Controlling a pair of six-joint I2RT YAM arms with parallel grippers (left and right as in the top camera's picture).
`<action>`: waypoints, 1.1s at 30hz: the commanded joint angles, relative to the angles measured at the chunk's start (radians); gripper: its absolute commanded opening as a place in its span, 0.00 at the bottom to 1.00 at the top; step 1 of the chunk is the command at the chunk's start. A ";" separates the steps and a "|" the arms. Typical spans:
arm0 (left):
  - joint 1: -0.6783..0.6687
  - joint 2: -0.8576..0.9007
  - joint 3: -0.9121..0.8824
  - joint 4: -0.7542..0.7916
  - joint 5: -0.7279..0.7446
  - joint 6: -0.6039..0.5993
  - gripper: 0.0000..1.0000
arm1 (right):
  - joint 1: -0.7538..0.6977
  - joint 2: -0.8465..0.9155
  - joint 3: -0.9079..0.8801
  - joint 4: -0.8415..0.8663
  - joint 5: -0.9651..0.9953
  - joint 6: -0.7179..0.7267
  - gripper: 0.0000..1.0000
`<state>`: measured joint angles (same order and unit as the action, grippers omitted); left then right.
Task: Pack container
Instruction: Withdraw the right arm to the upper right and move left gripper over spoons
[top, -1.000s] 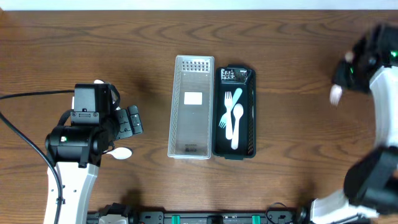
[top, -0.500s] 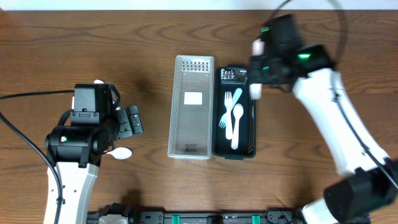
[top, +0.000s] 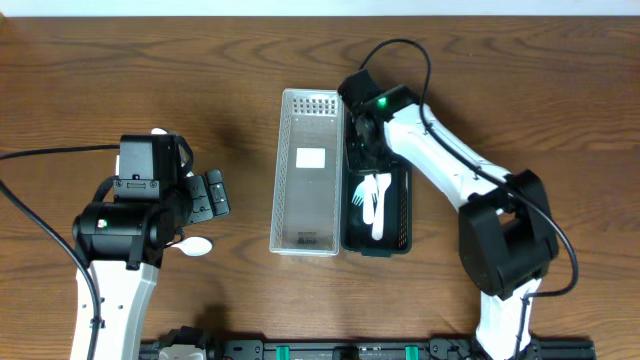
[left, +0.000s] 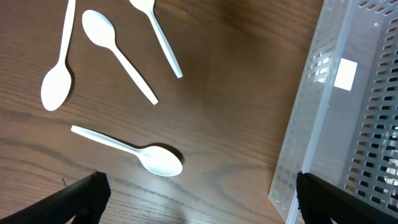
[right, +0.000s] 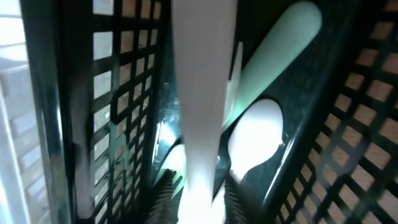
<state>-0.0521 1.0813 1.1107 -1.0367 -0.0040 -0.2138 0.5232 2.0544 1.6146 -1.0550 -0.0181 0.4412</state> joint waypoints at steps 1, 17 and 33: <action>0.007 0.003 0.017 -0.003 -0.008 -0.009 0.98 | 0.008 -0.005 -0.001 -0.001 0.013 0.007 0.38; 0.007 -0.002 0.018 -0.015 -0.008 0.081 0.98 | -0.031 -0.111 0.118 0.007 0.115 -0.080 0.50; 0.200 0.285 0.255 0.046 0.011 -0.100 0.98 | -0.589 -0.360 0.313 -0.117 0.014 -0.233 0.74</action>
<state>0.1043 1.2732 1.3445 -0.9867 -0.0063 -0.2771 -0.0025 1.6726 1.9316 -1.1545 0.0761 0.2485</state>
